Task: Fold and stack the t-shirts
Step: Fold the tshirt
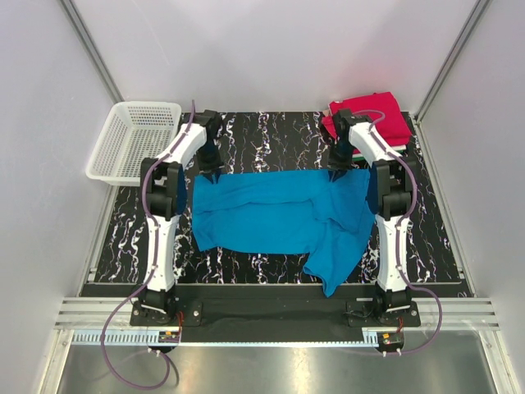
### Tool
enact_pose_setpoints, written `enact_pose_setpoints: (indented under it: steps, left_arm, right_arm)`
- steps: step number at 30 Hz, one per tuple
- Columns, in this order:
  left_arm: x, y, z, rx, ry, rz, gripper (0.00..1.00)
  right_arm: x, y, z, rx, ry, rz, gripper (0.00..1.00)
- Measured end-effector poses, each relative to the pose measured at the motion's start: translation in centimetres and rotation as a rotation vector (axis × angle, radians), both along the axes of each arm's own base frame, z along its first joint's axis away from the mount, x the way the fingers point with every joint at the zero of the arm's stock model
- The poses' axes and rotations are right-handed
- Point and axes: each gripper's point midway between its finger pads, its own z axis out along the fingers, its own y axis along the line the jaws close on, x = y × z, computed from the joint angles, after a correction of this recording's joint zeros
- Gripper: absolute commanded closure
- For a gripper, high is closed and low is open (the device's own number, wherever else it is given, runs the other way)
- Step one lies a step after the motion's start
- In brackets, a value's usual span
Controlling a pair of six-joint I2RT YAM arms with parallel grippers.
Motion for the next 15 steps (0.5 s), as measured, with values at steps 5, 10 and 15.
enact_pose_setpoints:
  steps: [5, 10, 15]
  left_arm:
    - [-1.6, 0.2, 0.1, -0.008, 0.005, -0.018, 0.64]
    - [-1.1, 0.1, 2.2, -0.02, -0.061, -0.036, 0.64]
    - [-0.6, 0.0, 2.4, -0.024, -0.082, -0.04, 0.64]
  right_arm:
    - [-2.3, -1.1, 0.1, -0.031, 0.01, -0.007, 0.55]
    - [-1.6, -2.1, 1.1, -0.003, -0.031, -0.035, 0.54]
    - [-0.7, -3.9, 0.9, -0.003, -0.045, -0.075, 0.54]
